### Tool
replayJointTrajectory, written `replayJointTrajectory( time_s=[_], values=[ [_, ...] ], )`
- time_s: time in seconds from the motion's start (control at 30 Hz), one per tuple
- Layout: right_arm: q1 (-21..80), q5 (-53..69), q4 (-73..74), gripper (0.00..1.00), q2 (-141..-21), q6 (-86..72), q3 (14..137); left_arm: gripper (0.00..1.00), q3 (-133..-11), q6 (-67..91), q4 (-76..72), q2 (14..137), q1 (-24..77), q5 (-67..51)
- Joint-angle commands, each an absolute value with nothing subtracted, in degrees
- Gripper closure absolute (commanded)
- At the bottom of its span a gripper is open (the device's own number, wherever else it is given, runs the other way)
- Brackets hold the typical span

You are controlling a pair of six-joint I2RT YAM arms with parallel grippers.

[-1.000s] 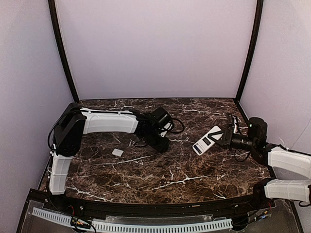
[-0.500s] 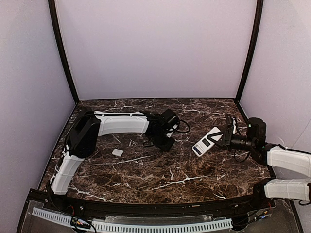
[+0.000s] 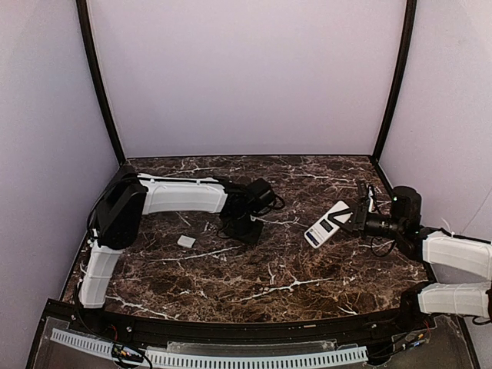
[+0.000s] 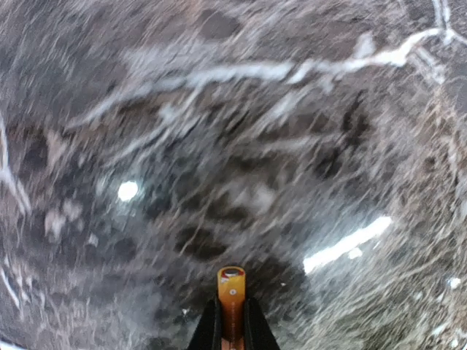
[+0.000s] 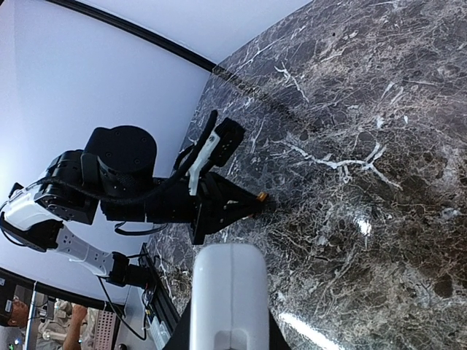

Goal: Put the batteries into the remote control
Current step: Move the battery to the center of the board.

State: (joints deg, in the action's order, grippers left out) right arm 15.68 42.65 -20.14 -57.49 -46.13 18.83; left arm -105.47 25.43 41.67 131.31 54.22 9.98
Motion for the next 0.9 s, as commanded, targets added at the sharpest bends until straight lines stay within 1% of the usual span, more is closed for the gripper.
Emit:
replayJointTrajectory(
  time_s=[0.0,0.1,0.23,0.43,0.67,0.73,0.8,0.87],
  values=[
    [15.34,43.63,-23.07,1.00,-56.44,-45.60,19.68,1.00,-93.94,46.84,41.07,120.56,54.07,15.67],
    [15.35,44.22,-23.18,1.00,-56.38,-45.48,19.69,1.00,-86.18,60.83,40.10,115.26,54.24,17.41],
    [15.34,44.42,-23.43,1.00,-56.30,-45.67,19.61,1.00,-78.82,73.12,38.59,111.73,54.33,16.93],
    [15.33,44.42,-23.42,1.00,-55.82,-45.83,19.59,1.00,-74.00,82.07,37.50,109.93,54.97,16.15],
    [15.38,44.55,-23.19,1.00,-55.96,-45.77,19.95,1.00,-74.04,84.92,36.12,111.60,55.24,13.81],
    [15.31,44.56,-22.98,1.00,-55.88,-45.56,20.10,0.94,-74.27,85.35,36.75,112.23,55.20,13.38],
    [15.38,44.48,-22.71,1.00,-55.81,-45.45,20.17,0.82,-74.08,85.39,36.77,112.61,55.27,12.90],
    [15.37,44.56,-22.52,1.00,-55.89,-45.35,20.28,0.76,-74.02,85.35,36.75,112.62,55.20,12.54]
  ],
)
